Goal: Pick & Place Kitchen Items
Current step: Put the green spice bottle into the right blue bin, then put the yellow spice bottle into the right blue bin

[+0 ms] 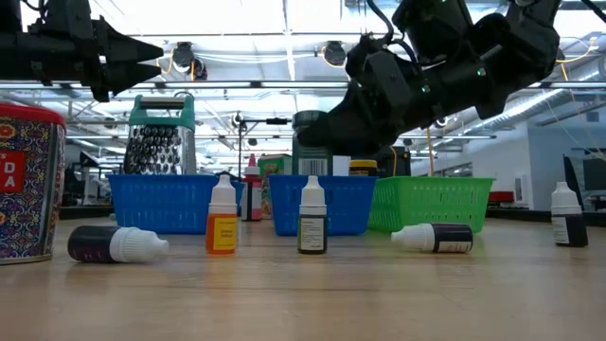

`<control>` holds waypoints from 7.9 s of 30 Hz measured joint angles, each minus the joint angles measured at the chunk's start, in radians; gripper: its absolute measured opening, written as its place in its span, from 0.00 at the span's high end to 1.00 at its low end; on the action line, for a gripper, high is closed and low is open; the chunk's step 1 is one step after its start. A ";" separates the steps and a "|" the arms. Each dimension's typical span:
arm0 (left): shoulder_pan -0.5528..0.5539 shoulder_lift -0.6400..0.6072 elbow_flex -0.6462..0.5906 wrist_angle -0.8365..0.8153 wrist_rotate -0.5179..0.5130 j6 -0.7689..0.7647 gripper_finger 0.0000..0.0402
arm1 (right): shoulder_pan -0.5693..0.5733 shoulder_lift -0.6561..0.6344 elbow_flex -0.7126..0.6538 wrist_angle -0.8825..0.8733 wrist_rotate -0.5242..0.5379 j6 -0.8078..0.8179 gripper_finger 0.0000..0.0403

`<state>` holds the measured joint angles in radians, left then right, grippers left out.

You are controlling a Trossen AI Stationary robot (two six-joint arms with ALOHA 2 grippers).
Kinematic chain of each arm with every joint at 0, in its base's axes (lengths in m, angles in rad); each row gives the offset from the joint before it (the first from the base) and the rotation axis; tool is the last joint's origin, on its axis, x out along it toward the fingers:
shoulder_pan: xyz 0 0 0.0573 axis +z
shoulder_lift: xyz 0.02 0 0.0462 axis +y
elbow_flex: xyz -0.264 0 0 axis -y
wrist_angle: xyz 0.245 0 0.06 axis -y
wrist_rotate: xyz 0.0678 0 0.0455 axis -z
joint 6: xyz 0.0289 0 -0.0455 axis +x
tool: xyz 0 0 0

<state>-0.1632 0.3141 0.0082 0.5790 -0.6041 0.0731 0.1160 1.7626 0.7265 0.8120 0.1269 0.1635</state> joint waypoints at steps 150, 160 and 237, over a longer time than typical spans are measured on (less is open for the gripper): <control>0.000 0.000 0.000 -0.007 -0.003 0.003 0.34 | -0.444 0.004 -0.142 0.051 0.144 0.058 0.54; 0.000 0.000 0.000 -0.007 -0.006 0.003 0.34 | -0.444 -0.036 -0.143 0.052 0.130 0.048 0.54; 0.000 0.000 0.000 -0.007 -0.009 0.001 0.34 | -0.019 -0.083 -0.142 0.038 0.026 0.058 0.43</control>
<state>-0.1631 0.3140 0.0085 0.5716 -0.6132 0.0745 0.0970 1.6798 0.5842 0.8497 0.1528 0.2219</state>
